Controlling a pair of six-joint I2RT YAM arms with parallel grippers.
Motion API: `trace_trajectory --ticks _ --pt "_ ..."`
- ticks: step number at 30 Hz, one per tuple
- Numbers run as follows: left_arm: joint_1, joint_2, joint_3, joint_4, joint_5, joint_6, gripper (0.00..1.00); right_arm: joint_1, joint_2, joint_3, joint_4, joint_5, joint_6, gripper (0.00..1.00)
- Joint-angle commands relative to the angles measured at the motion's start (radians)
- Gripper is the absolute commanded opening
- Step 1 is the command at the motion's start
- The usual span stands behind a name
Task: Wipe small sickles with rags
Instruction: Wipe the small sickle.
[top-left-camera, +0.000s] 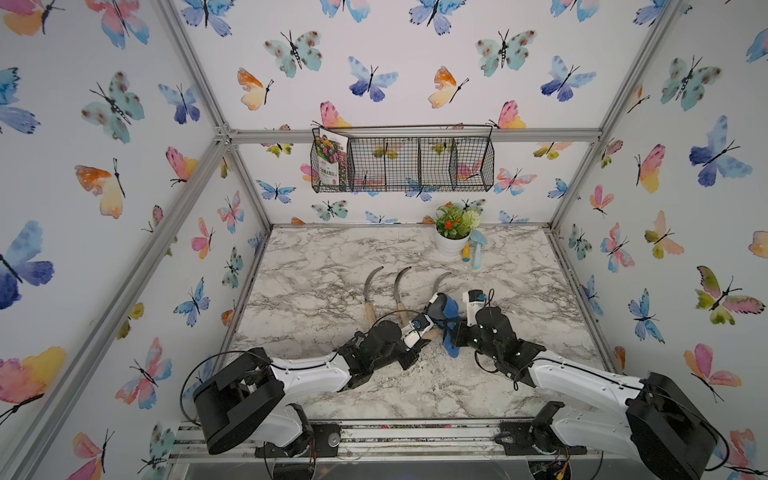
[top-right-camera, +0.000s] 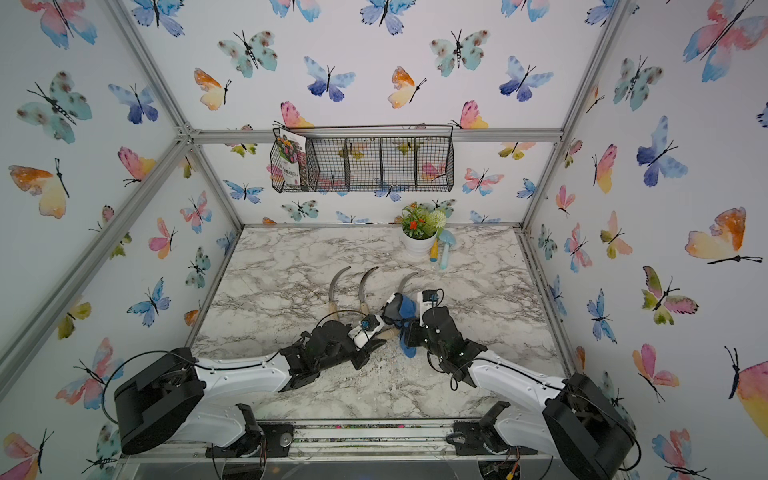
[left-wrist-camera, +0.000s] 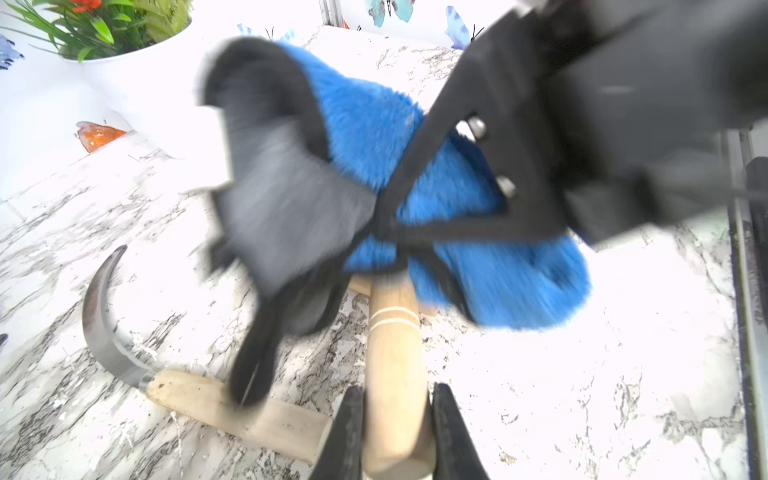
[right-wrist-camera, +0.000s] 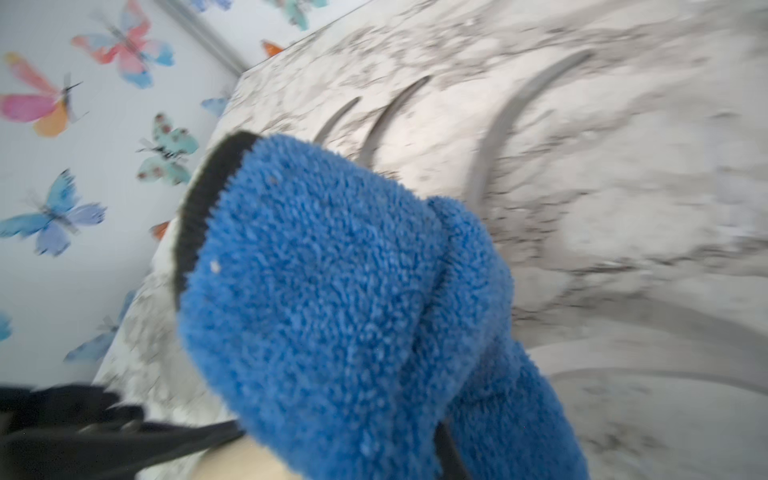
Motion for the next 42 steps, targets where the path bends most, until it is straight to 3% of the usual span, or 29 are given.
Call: trace_trajectory --ticks 1,5,10,17,24,36,42 --pt "-0.007 -0.011 0.036 0.080 0.019 0.003 0.00 -0.029 -0.042 -0.027 -0.095 0.009 -0.013 0.02" --pt "-0.006 -0.013 0.030 0.086 -0.010 0.010 0.00 -0.041 -0.113 0.010 -0.205 0.139 0.042 0.02" --pt "-0.010 -0.029 -0.009 0.130 -0.140 0.041 0.00 -0.097 -0.230 0.067 -0.355 0.329 0.096 0.02" --pt "-0.020 -0.014 -0.014 0.151 -0.207 0.072 0.00 -0.296 -0.218 0.083 -0.370 0.210 0.051 0.02" --pt "-0.032 -0.004 0.005 0.123 -0.230 0.072 0.00 -0.546 0.013 0.080 -0.230 0.000 -0.027 0.02" --pt "-0.043 0.097 0.085 0.047 -0.266 0.094 0.00 -0.547 0.123 0.127 -0.205 0.073 -0.050 0.02" --pt "-0.042 0.091 0.082 0.047 -0.236 0.093 0.00 -0.547 0.244 0.159 -0.132 -0.076 -0.081 0.02"
